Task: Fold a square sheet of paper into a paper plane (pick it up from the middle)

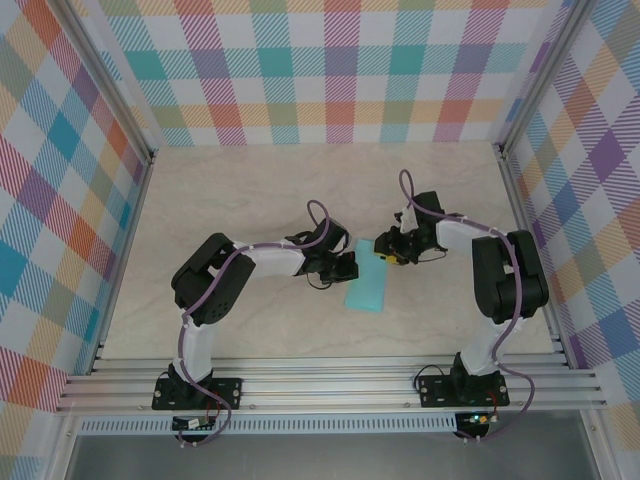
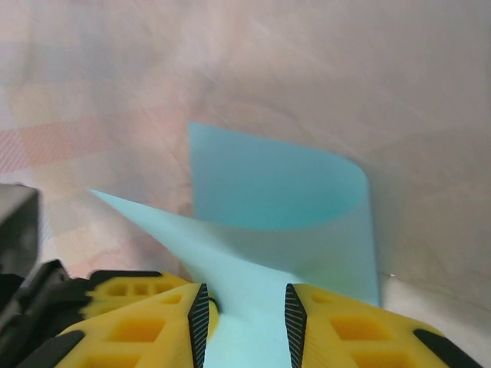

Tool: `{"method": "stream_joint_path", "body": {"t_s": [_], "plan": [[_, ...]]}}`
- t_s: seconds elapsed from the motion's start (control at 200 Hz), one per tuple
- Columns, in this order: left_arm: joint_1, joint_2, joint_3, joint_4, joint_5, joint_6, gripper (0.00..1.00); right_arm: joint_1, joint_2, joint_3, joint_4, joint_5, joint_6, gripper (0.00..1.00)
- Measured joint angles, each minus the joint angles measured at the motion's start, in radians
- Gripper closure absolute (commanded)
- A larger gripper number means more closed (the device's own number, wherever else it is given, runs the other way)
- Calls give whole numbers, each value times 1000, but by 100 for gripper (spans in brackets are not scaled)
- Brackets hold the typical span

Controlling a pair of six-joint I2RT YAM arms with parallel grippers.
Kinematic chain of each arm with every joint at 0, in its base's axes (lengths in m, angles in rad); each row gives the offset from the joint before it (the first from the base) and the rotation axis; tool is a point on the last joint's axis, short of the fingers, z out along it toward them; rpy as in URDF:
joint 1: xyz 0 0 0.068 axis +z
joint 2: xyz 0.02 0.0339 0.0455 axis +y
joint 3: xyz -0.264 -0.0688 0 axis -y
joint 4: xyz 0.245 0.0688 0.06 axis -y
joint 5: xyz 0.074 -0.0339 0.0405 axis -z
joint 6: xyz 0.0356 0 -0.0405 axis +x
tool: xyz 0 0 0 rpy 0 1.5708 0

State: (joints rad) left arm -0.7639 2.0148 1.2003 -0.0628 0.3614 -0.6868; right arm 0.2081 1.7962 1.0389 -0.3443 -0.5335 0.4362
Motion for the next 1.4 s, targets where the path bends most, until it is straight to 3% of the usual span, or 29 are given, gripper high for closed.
{"method": "stream_joint_path", "body": {"t_s": [0.335, 1.4], "plan": [[0, 0, 2, -10, 0, 0, 100, -13, 87, 6, 18, 8, -2, 66], [0, 0, 3, -14, 1, 7, 100, -56, 146, 121, -34, 7, 0, 65]]}}
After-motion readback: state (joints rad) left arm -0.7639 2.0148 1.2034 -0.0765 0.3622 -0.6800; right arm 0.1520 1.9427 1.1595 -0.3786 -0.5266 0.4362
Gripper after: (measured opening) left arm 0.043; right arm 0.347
